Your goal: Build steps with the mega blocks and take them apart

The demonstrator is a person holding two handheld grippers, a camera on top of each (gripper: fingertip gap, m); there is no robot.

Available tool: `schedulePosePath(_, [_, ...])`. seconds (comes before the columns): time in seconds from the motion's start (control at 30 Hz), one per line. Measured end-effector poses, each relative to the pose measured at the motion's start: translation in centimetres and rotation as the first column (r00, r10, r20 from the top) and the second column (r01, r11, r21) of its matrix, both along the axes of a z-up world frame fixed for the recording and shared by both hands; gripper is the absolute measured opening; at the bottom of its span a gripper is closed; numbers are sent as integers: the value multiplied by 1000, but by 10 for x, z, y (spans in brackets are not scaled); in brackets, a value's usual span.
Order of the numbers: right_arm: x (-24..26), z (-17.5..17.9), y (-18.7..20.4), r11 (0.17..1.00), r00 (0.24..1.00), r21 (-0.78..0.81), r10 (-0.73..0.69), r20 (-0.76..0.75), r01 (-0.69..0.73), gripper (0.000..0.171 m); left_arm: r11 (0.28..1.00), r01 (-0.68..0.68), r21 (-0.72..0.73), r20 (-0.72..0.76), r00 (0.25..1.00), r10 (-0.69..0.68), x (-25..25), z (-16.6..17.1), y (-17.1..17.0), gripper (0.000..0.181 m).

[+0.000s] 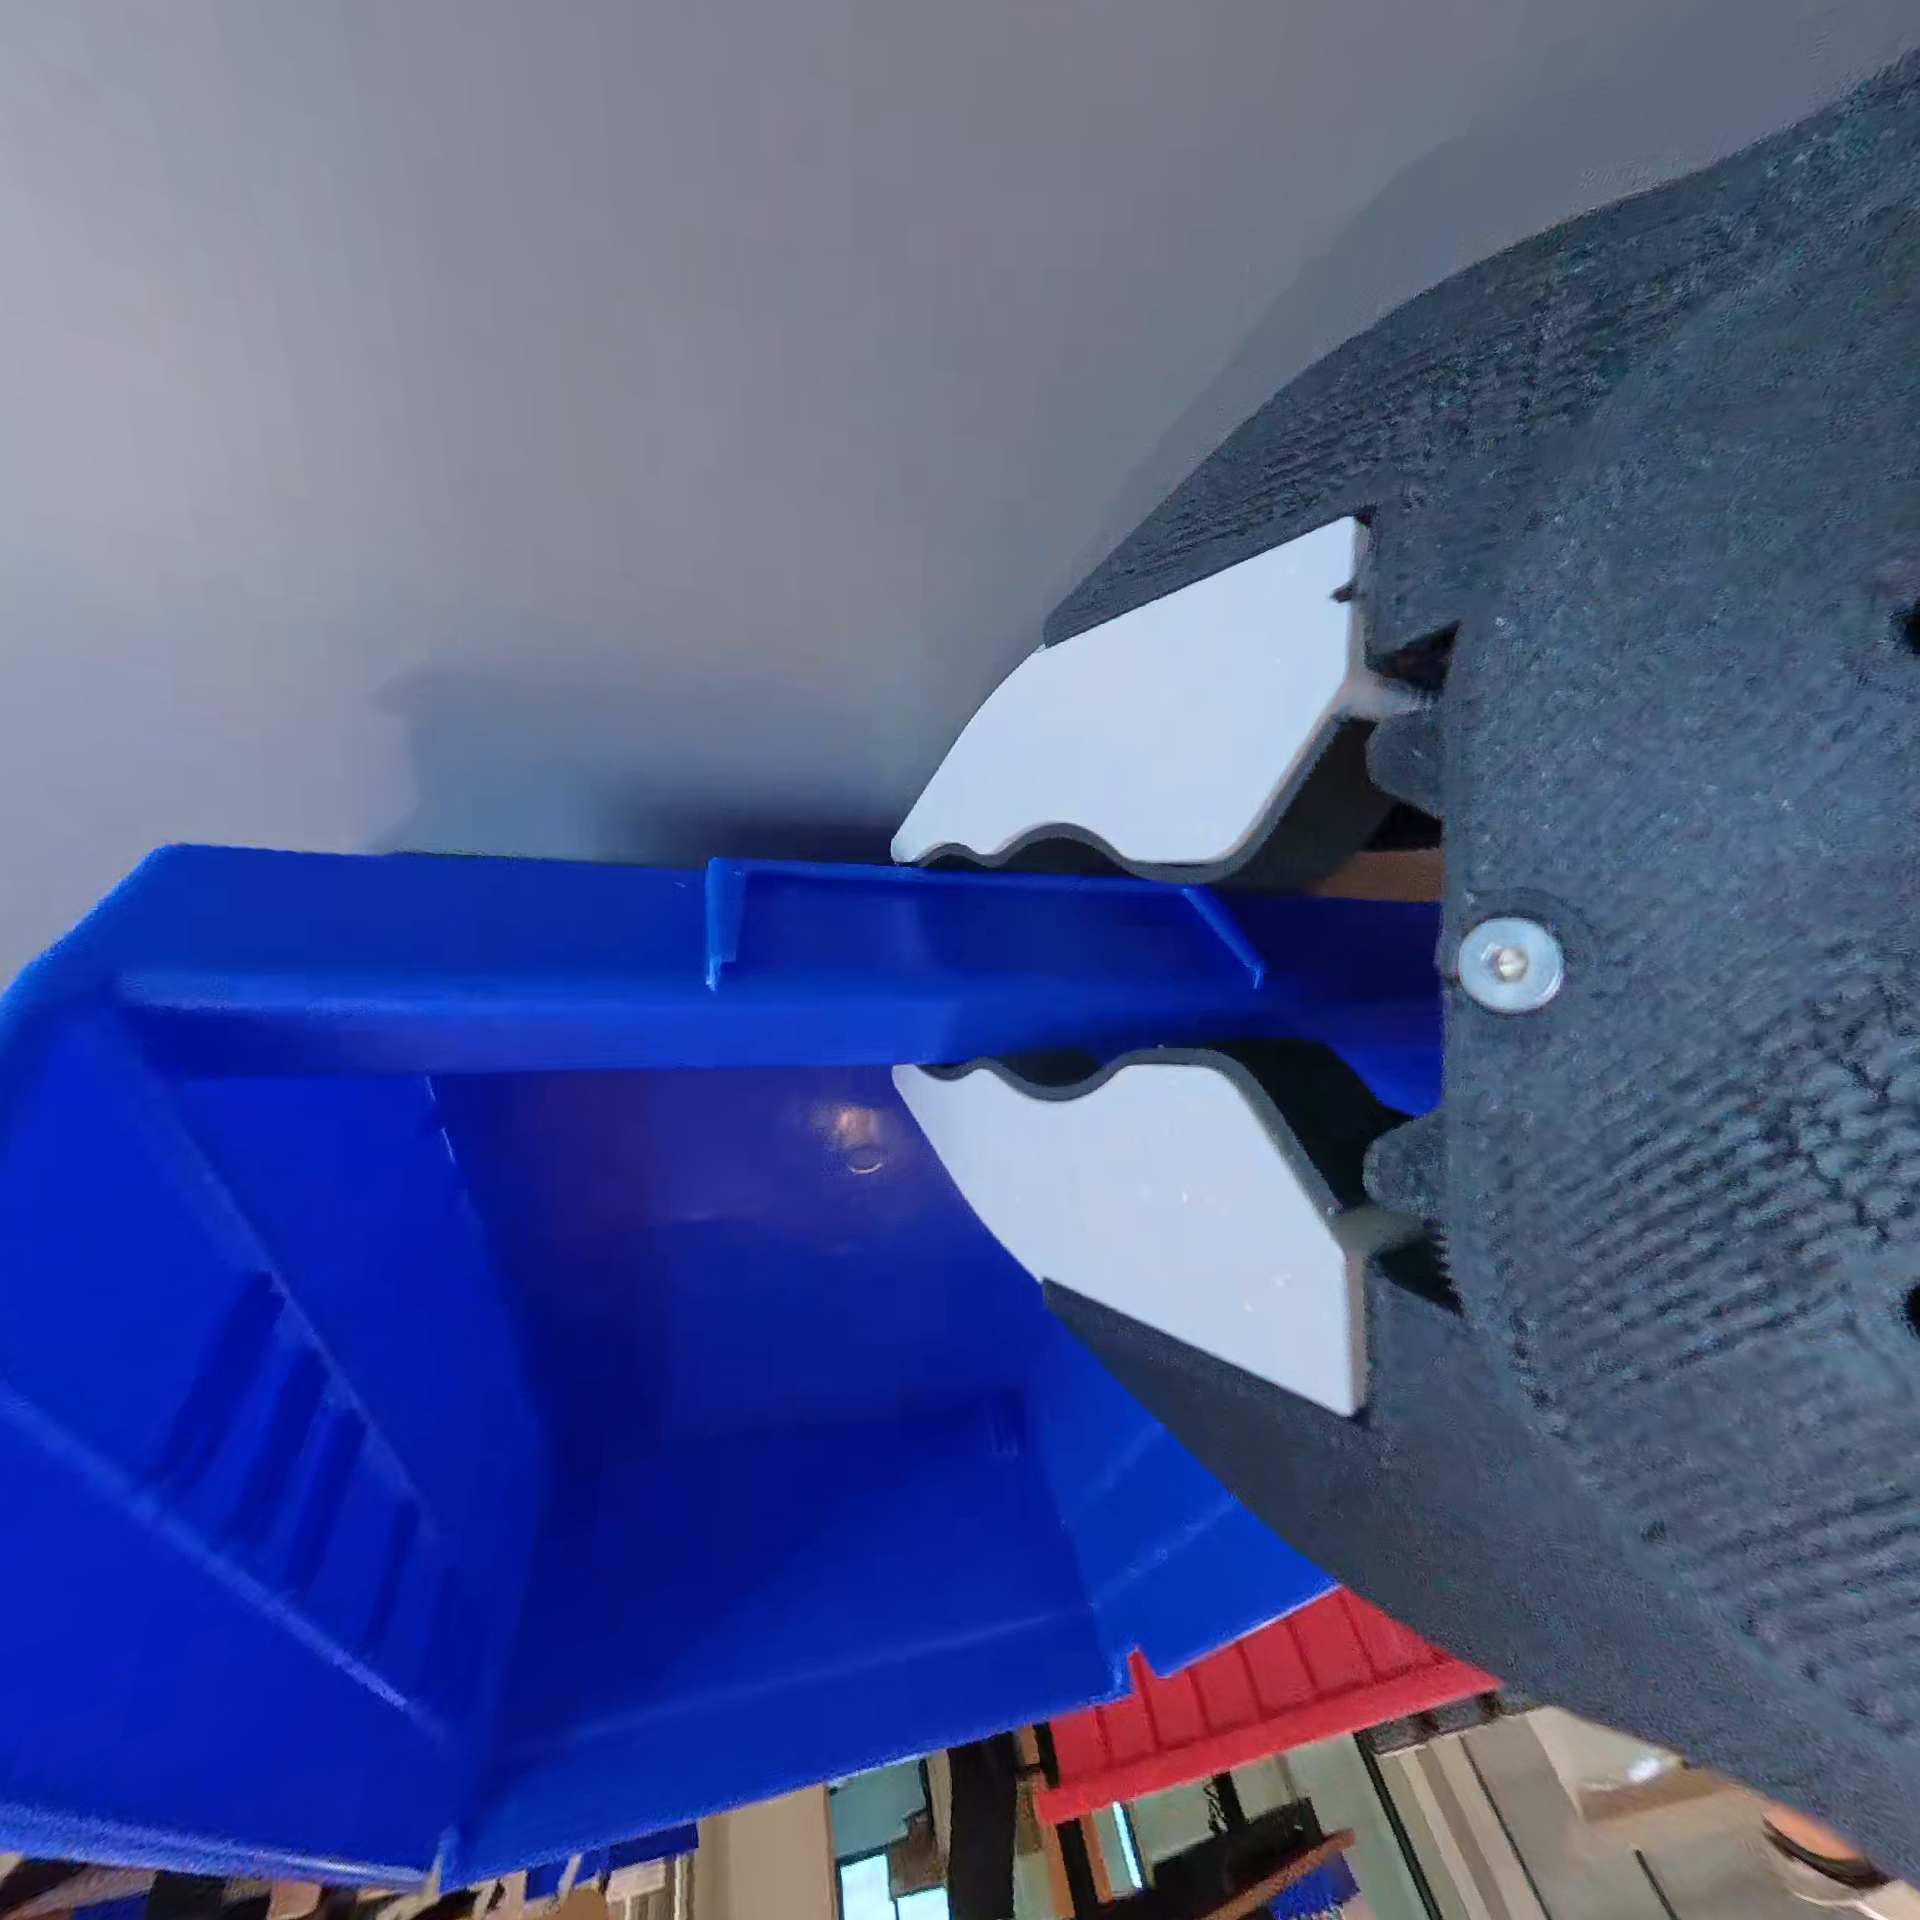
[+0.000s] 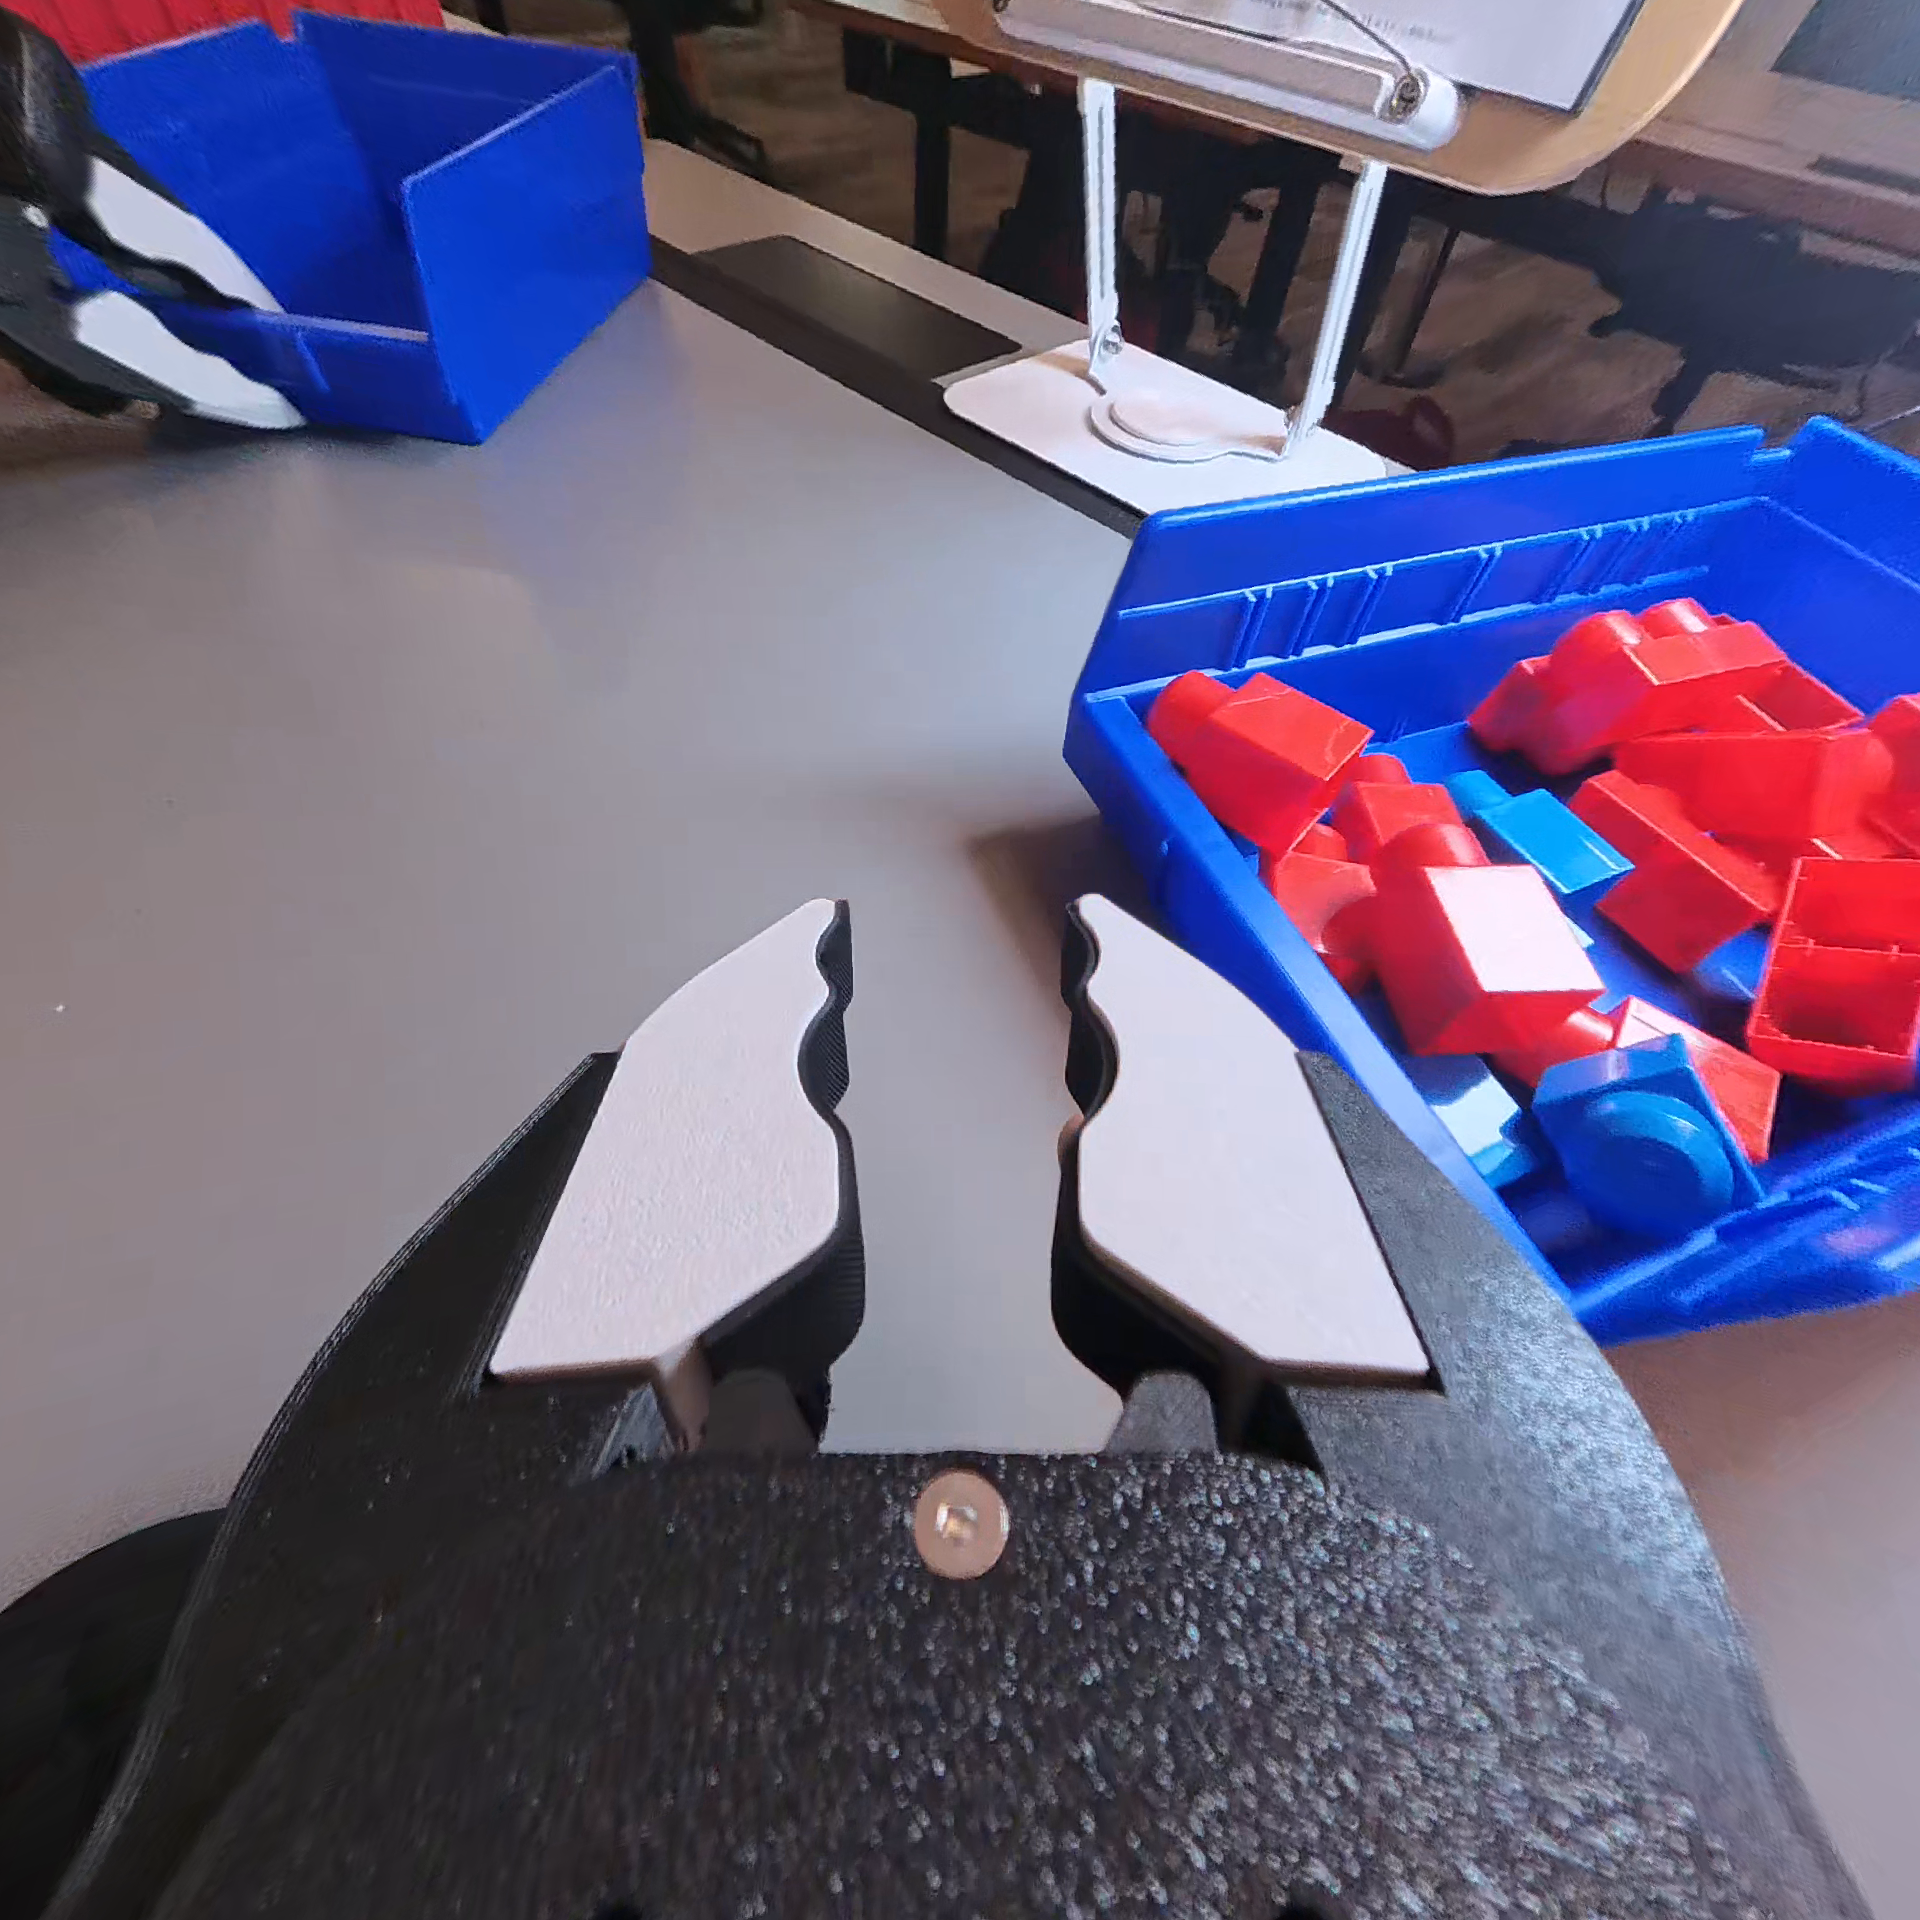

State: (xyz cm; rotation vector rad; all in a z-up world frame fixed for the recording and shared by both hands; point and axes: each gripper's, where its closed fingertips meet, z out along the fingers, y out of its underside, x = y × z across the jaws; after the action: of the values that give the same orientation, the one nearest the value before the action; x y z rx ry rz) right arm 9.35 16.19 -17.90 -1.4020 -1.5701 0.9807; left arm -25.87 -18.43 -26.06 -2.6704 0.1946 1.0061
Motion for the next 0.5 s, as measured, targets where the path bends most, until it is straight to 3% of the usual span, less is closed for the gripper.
schedulePosePath(0.27, [13,4,6,1000,999,13,-22,-49,22,34,975,217,44,49,974,-219,69,-1,56,30])
schedulePosePath(0.4, [31,23,39,982,975,25,-180,-128,185,34,932,360,51,50,931,-362,113,-1,94,30])
schedulePosePath(0.5, [52,36,78,922,908,31,-374,-188,386,34,888,457,48,51,887,-459,140,-1,126,30])
